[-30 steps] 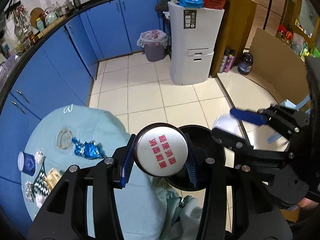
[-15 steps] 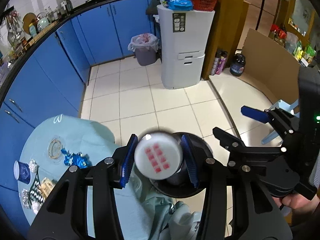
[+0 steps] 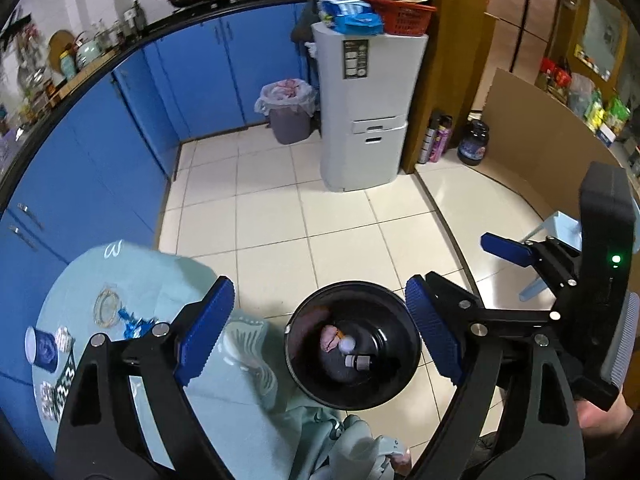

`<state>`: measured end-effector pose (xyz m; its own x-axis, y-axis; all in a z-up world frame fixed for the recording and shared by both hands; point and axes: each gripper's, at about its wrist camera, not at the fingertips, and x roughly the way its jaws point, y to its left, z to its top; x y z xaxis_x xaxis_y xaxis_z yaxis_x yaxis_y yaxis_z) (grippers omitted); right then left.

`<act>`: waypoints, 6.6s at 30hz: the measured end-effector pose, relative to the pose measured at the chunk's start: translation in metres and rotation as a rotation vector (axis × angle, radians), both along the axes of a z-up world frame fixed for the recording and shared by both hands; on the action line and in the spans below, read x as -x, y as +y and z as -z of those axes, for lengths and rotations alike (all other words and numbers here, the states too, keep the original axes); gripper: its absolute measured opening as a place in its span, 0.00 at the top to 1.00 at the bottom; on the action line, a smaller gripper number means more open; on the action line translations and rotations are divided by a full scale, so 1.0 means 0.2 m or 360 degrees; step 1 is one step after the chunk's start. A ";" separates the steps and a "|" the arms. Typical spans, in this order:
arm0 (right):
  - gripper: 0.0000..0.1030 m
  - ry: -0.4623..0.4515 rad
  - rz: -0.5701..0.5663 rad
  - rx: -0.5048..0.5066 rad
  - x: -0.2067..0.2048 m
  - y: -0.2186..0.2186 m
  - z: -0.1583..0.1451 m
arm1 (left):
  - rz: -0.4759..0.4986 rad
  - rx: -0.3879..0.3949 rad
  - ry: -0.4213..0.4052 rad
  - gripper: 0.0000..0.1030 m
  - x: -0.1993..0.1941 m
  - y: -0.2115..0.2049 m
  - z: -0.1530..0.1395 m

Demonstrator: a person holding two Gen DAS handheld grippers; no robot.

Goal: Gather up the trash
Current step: 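Open the right gripper to drop the clear lid while the left releases the pill bottle into the bin, then move both open tools back over the table toward the remaining trash, then move the left tool to the orange-white paper cup while the right approaches the cream snack bag, then close the left gripper on the orange paper cup while the right closes on the snack bag, then carry the paper cup and snack bag in both grippers over the black bin, then open the right gripper to drop the snack bag into the bin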

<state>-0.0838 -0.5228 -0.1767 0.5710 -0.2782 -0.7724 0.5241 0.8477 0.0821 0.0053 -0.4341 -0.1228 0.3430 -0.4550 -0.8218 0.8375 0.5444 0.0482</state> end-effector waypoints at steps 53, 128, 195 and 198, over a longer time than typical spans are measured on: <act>0.33 0.0259 -0.0960 -0.0097 -1.36 1.62 0.27 | -0.1473 -0.0005 0.0270 0.18 -0.75 2.31 0.53; 0.87 -0.0142 -0.0608 0.0003 -0.50 0.85 -0.22 | -0.0801 0.0097 -0.0038 0.62 -0.36 1.24 0.07; 0.78 0.0013 -0.0189 -0.0236 -0.19 0.05 0.12 | -0.0180 -0.0071 -0.0029 0.62 -0.10 0.16 0.17; 0.20 -0.0016 -0.0147 -0.0203 -0.17 0.04 0.11 | -0.0186 -0.0069 -0.0030 0.62 -0.11 0.16 0.17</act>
